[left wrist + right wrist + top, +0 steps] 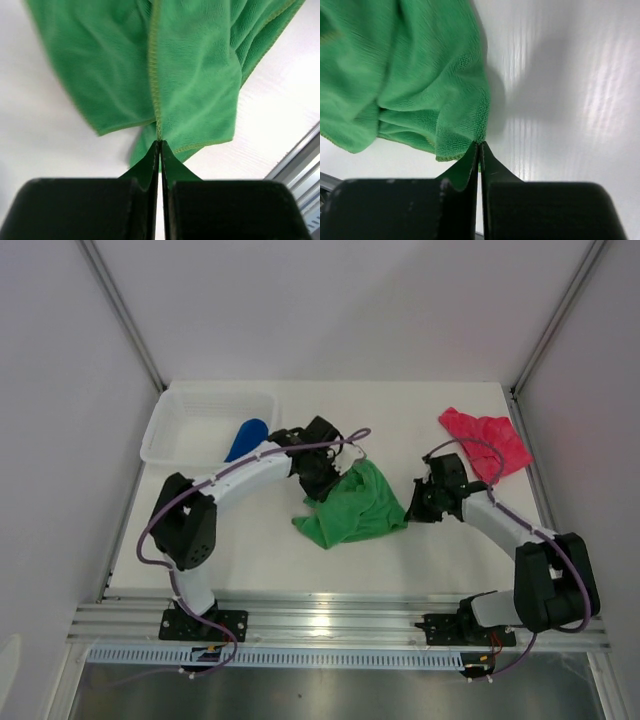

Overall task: Roll the towels
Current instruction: Flatten the towel

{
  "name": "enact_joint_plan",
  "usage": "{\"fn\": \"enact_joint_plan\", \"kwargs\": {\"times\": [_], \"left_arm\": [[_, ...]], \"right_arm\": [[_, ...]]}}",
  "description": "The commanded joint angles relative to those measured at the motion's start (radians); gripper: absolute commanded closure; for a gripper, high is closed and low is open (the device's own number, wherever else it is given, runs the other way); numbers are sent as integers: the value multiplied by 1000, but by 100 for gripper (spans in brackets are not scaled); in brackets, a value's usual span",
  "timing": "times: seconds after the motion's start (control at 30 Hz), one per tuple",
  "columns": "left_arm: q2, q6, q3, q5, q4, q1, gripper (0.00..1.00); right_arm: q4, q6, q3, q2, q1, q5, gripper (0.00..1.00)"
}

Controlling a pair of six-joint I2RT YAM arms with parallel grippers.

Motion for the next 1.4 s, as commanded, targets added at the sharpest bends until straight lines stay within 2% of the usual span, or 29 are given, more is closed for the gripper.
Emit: {"fn": "enact_joint_plan", "kwargs": {"times": [0.0, 0.23, 0.37, 0.47, 0.6, 0.7, 0.8, 0.87, 0.9, 0.97, 1.03, 1.07, 1.1, 1.13, 1.17, 1.23, 1.3, 1.37], "left_arm": [[-141, 41, 141, 59, -75, 58, 99], [-237, 113, 237, 26, -121, 90, 99], [-274, 130, 342, -4, -153, 122, 99], [-308, 157, 431, -19, -196, 153, 99], [-354, 203, 418, -62, -201, 173, 99], [-337, 209, 375, -82, -143, 209, 99], [-246, 209, 370, -114, -82, 223, 99], [-170, 200, 428, -148, -69, 223, 99], [-85, 194, 448, -165, -56, 223, 99], [12, 165, 560, -247, -55, 223, 99], [167, 147, 659, -322, -87, 223, 82], [216, 139, 729, -342, -106, 222, 53], [261, 131, 802, -358, -127, 222, 38], [326, 113, 830, -369, -173, 219, 28], [342, 107, 881, -367, -189, 217, 19], [312, 93, 866, -343, -186, 214, 15], [248, 96, 780, -274, -160, 207, 14], [122, 134, 675, -222, -131, 182, 17]], "right_arm": [[-103, -87, 147, -124, -40, 43, 100], [-262, -171, 375, -248, -49, 72, 100], [-356, -239, 556, -302, -50, 76, 100], [-460, -305, 700, -325, -50, 51, 100], [-594, -339, 800, -337, -47, -32, 100], [-593, -325, 741, -343, -49, -88, 100], [-486, -288, 648, -324, -49, -121, 100], [-406, -251, 555, -291, -47, -124, 100], [-317, -239, 531, -241, -47, -128, 100], [-243, -189, 498, -164, -43, -132, 100], [-151, -141, 508, -27, -34, -131, 98], [-116, -126, 517, 23, -34, -103, 75], [-120, -115, 535, 73, -34, -77, 62], [-144, -107, 567, 179, -34, -44, 52], [-222, -106, 648, 230, -35, -1, 37], [-298, -113, 719, 331, -46, 118, 33], [-341, -116, 742, 345, -60, 156, 31], [-333, -109, 709, 307, -95, 176, 27]]}}
